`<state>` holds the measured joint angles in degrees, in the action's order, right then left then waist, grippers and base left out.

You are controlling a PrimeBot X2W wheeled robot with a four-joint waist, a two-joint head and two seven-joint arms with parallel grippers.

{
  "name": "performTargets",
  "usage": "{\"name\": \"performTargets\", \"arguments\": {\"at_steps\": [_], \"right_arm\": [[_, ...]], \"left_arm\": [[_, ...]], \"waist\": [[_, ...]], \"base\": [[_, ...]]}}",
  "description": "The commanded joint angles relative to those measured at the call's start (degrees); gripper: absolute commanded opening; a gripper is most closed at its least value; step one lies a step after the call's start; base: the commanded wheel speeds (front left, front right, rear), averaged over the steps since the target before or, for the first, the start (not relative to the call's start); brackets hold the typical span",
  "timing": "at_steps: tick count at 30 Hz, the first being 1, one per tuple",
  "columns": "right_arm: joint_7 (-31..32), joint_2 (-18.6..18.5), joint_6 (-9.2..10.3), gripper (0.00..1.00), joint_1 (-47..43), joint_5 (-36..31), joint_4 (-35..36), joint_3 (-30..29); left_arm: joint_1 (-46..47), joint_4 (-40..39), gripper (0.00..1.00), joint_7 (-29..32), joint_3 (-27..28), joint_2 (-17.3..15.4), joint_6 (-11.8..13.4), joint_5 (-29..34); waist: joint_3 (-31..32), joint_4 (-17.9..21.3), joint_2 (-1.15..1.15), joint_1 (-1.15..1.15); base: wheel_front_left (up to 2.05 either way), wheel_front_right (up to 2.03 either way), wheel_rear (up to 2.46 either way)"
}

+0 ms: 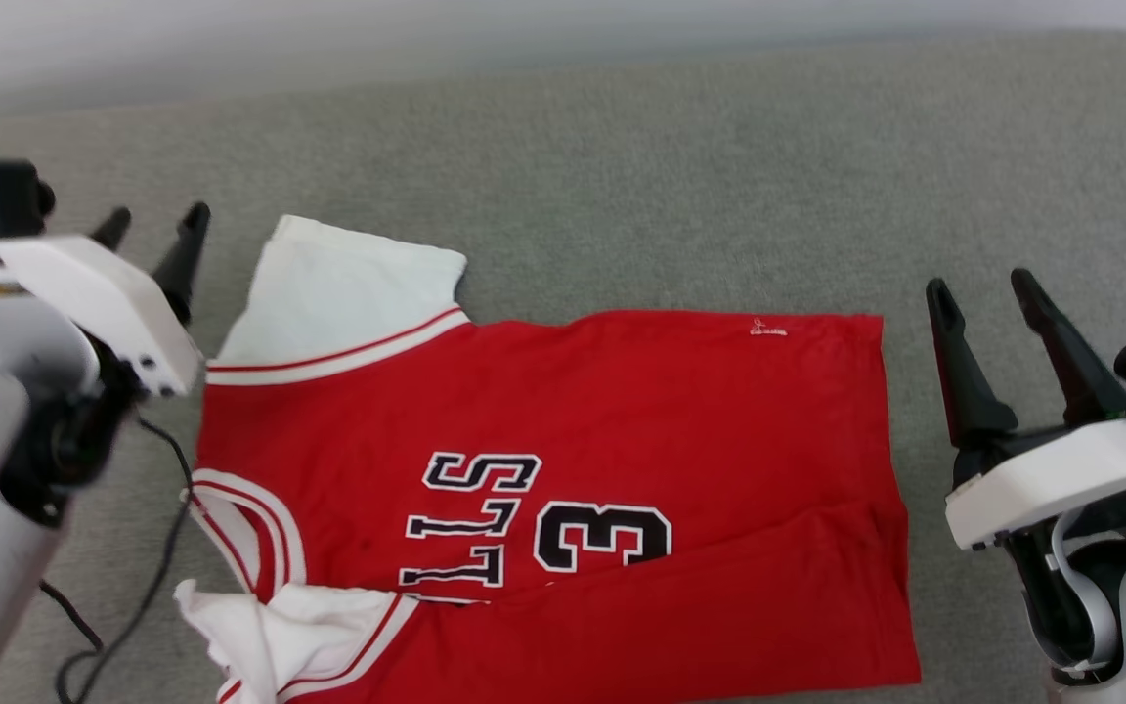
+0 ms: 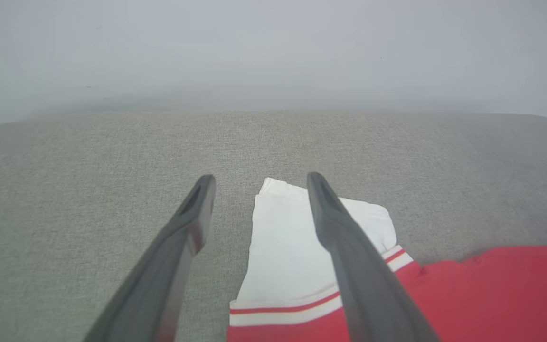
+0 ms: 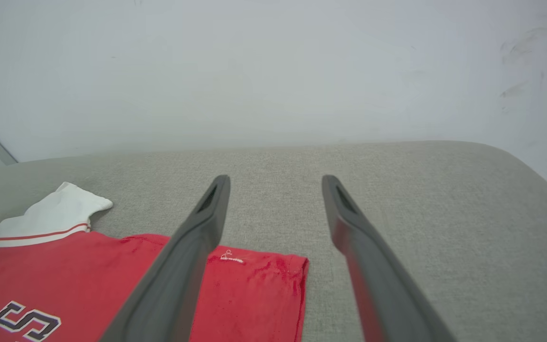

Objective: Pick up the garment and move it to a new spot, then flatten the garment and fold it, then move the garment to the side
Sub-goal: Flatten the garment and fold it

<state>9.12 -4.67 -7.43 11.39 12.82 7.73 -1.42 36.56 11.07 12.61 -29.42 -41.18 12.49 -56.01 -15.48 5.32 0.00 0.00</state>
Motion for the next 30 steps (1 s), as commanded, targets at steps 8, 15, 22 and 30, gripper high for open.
{"name": "performTargets", "arguments": {"at_steps": [8, 15, 22, 30], "right_arm": [[-2.56, 1.14, -0.03, 1.0, 3.63, -0.37, 2.5, 1.26], [-2.75, 1.78, -0.03, 1.0, 3.84, 0.29, 3.0, 0.69], [-2.96, 1.92, -0.04, 1.0, 3.46, 1.87, 2.49, 0.54], [0.09, 1.91, -0.03, 1.0, 4.08, 4.5, 2.06, -0.91]], "left_arm": [[12.5, 6.22, 1.0, 10.06, -1.83, -3.41, -6.72, 0.13], [20.32, 8.61, 1.0, 27.46, -5.9, -7.2, -9.47, -0.48], [20.76, 9.23, 1.0, 38.72, -9.66, -8.78, -9.44, -1.1], [17.35, 11.91, 0.0, 40.38, -10.36, -4.4, -8.75, -4.99]], "waist": [[-9.93, 5.7, 0.0, 0.0], [-14.44, 8.21, 0.0, 0.0], [-16.69, 9.9, 0.0, 0.0], [-17.47, 10.31, 0.0, 0.0]], "base": [[0.0, 0.0, 0.0], [0.0, 0.0, 0.0], [0.0, 0.0, 0.0], [0.0, 0.0, 0.0]]}}
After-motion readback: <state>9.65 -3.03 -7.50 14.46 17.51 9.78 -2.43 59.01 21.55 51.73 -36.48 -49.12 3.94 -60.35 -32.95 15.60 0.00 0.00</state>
